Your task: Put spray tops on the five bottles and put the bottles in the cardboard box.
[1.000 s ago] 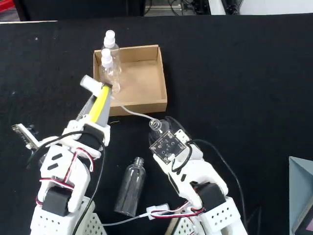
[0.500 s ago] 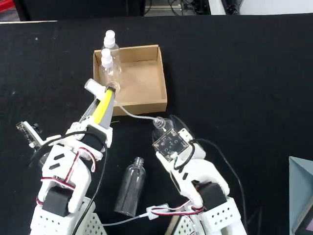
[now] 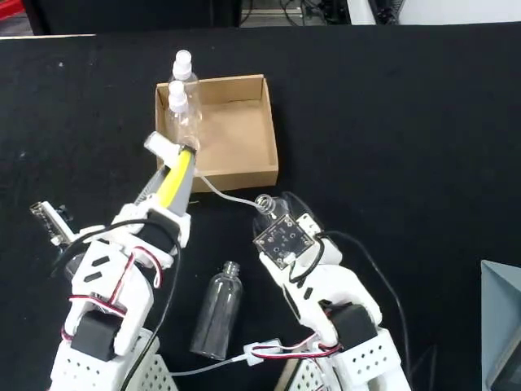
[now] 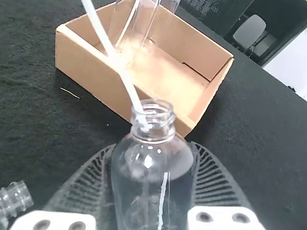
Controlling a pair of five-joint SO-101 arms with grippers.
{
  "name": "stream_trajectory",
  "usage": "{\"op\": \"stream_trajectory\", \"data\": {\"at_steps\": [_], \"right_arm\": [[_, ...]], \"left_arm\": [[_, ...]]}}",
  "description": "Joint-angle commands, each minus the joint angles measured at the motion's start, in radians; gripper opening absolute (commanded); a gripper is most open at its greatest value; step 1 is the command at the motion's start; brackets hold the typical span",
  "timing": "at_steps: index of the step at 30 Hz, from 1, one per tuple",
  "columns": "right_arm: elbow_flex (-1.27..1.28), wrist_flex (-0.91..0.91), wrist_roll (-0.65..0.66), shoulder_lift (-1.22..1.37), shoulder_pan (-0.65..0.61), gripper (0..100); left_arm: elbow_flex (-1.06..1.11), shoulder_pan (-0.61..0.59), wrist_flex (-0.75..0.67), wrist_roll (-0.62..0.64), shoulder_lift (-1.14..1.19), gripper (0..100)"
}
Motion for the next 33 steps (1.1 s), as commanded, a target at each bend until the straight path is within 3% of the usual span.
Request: {"op": "stream_trajectory", "data": {"at_steps": [1, 17, 22, 33], "right_arm": [[-0.005, 0.011, 0.009, -0.101, -0.037, 11.4], [-0.005, 0.011, 0.009, -0.101, -0.037, 11.4], [-0.005, 0.014, 0.009, -0.101, -0.035, 11.3], [-0.005, 0.017, 0.009, -0.101, -0.035, 11.3]], "left_arm": [[0.021, 0.061, -0.061, -0.055, -0.015, 3], [0.070, 0.193, -0.071, -0.072, -0.014, 3], [0.096, 0.280, -0.071, -0.150, -0.014, 3], [0.088, 0.286, -0.057, -0.153, -0.014, 3]]}}
